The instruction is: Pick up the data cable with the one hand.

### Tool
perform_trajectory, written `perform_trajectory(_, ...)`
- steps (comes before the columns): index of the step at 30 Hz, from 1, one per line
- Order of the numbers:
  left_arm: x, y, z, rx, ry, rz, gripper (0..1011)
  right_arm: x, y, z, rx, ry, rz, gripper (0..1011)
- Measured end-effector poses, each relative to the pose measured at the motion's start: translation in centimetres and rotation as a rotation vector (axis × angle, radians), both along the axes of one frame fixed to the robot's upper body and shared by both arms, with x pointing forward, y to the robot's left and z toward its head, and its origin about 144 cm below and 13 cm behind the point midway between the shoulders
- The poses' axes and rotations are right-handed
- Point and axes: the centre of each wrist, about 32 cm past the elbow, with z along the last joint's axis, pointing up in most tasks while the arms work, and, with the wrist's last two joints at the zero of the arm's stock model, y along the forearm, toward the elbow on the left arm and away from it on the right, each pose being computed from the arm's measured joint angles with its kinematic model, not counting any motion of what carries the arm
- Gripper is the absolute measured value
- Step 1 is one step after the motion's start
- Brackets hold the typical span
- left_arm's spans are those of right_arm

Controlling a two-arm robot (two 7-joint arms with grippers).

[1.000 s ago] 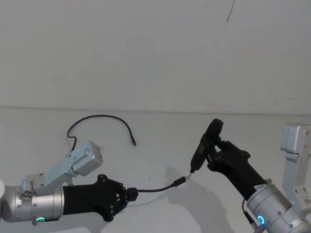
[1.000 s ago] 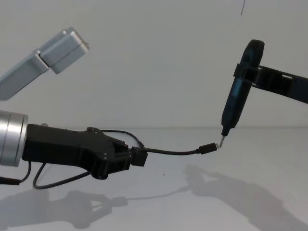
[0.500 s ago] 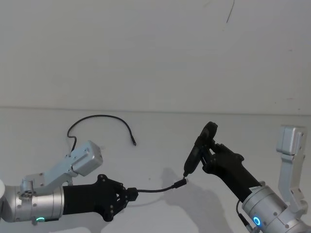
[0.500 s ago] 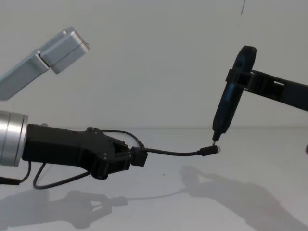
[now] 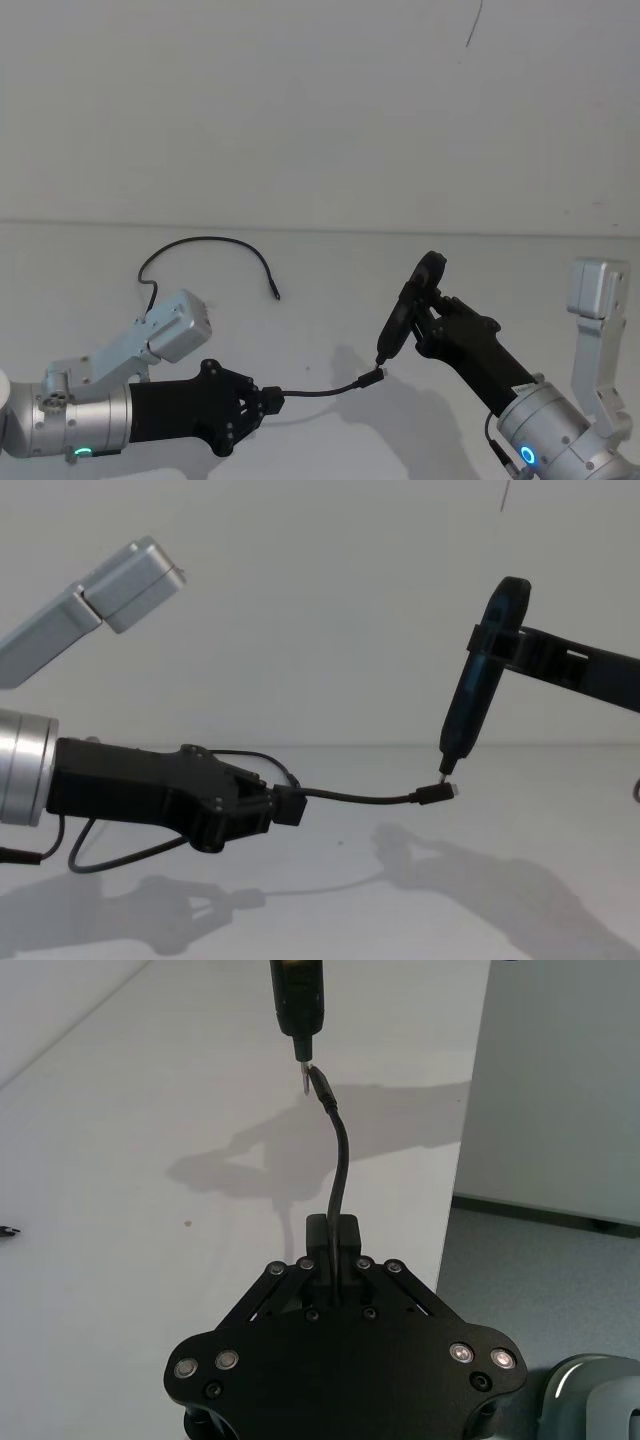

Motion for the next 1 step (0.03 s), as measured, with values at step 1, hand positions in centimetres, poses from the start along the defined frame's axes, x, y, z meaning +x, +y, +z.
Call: perform_trajectory(1, 0.00, 0.00, 0.00, 0.000, 0.000, 0.000, 42, 0.00, 0.00, 0.00, 0.000, 0.000, 0.000, 269)
